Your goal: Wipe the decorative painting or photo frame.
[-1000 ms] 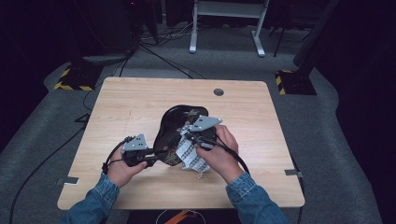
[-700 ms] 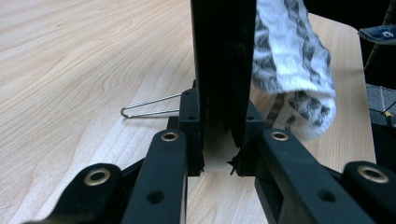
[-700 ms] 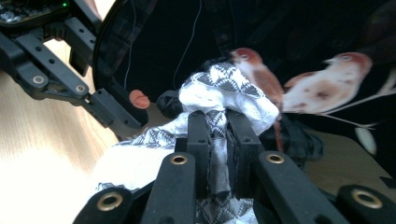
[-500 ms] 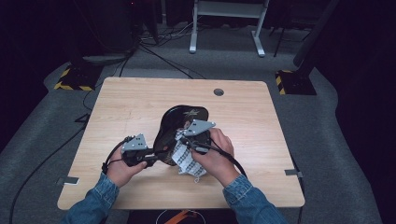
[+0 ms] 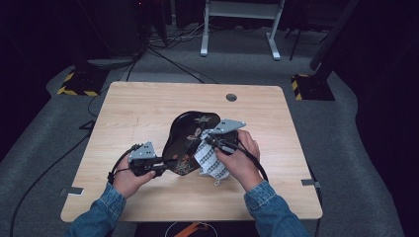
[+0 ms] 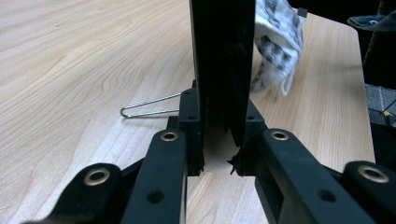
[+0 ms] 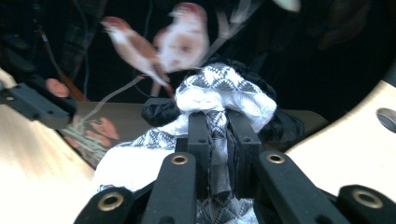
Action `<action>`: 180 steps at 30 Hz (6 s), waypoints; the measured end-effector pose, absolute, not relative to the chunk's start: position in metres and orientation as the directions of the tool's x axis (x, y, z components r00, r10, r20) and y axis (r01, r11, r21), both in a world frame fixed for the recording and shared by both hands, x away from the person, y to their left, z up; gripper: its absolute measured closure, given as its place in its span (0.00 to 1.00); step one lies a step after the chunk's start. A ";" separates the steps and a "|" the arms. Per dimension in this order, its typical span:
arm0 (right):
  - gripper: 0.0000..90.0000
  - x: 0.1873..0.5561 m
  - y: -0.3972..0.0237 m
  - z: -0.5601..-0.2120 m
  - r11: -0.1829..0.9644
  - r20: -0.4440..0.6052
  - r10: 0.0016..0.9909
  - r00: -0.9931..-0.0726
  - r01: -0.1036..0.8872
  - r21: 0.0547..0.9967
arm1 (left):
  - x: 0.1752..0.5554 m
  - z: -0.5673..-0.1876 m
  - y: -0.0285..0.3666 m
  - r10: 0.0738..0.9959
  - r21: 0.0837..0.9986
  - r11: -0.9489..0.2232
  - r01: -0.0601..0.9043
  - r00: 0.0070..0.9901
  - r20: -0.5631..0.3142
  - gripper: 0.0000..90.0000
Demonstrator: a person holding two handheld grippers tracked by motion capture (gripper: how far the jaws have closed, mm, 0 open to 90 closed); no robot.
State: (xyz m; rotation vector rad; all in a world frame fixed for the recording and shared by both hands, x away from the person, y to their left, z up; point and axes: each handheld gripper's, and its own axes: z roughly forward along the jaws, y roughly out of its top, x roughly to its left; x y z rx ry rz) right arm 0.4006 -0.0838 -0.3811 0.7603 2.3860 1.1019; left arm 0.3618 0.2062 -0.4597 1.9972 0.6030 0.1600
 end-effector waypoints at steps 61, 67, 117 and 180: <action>0.91 0.392 -0.070 -0.397 0.581 -0.133 0.579 -0.805 0.293 0.759 | 0.362 -0.460 0.207 0.480 0.859 -0.370 0.354 0.864 -0.150 0.87; 0.91 0.398 -0.082 -0.397 0.567 -0.129 0.610 -0.782 0.316 0.761 | 0.362 -0.460 0.207 0.478 0.859 -0.370 0.354 0.865 -0.151 0.87; 0.91 0.372 -0.033 -0.415 0.666 -0.169 0.467 -0.868 0.219 0.713 | 0.363 -0.460 0.207 0.478 0.857 -0.364 0.364 0.863 -0.163 0.87; 0.91 0.376 -0.043 -0.425 0.652 -0.147 0.497 -0.855 0.257 0.714 | 0.363 -0.461 0.207 0.475 0.855 -0.346 0.385 0.858 -0.194 0.86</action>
